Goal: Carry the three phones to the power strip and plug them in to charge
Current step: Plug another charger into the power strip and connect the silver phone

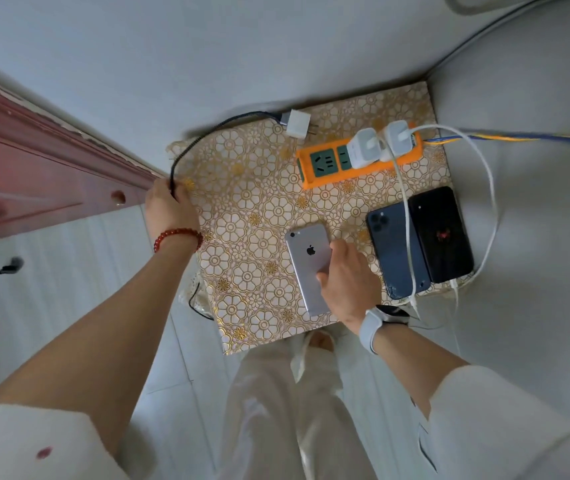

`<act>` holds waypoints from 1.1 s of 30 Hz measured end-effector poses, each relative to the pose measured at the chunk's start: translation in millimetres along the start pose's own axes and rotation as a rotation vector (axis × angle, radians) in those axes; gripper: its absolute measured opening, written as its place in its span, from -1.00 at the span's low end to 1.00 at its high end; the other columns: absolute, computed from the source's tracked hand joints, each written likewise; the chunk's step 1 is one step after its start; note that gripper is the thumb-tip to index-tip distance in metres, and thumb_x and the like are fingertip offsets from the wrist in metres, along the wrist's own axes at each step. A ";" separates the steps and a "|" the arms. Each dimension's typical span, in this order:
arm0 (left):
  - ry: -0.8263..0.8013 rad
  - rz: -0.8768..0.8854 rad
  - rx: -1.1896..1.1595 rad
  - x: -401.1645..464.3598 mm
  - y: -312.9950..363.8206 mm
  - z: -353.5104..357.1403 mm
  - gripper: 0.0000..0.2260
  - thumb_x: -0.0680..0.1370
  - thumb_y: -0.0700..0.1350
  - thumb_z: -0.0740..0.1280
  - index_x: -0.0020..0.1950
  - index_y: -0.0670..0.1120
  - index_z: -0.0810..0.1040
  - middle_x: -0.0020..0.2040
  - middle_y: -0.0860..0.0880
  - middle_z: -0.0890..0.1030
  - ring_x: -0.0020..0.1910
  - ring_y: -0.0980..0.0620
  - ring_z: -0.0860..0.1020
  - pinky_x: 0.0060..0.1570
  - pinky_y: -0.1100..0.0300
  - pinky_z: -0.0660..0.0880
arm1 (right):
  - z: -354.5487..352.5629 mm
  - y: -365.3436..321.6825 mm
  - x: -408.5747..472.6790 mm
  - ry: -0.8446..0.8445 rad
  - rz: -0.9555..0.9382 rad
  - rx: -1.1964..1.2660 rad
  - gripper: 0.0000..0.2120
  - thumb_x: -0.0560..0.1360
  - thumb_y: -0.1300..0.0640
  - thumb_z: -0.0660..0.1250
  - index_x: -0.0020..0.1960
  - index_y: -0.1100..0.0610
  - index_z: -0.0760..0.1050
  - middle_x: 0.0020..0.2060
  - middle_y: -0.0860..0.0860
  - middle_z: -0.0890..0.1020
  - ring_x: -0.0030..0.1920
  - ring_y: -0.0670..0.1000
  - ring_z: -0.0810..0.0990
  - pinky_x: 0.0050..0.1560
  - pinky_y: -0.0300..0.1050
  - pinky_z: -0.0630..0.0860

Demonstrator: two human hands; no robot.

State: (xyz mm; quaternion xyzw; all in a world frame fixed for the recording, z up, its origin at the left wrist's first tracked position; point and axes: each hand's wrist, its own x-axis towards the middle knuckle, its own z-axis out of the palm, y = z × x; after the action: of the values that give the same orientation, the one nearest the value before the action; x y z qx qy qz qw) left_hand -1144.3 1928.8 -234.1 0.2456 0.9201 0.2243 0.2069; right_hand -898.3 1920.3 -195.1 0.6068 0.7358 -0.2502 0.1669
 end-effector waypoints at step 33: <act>0.116 0.534 -0.215 -228.4 70.4 -102.6 -0.71 0.55 -0.11 0.16 -0.04 -0.27 0.59 -0.25 -0.23 0.59 -0.35 -0.17 0.57 -0.43 -0.02 0.55 | -95.4 12.2 28.2 -0.397 -0.912 -0.188 -0.81 0.52 0.13 0.18 0.13 0.08 0.41 0.24 0.07 0.37 0.02 0.09 0.53 -0.21 -0.16 0.40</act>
State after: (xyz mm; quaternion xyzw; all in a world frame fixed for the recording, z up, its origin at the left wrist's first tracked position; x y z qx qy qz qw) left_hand -988.1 1827.3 -52.6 0.4425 0.8041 0.3808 0.1125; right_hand -886.7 1999.3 -134.5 0.1468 0.8994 -0.3408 0.2310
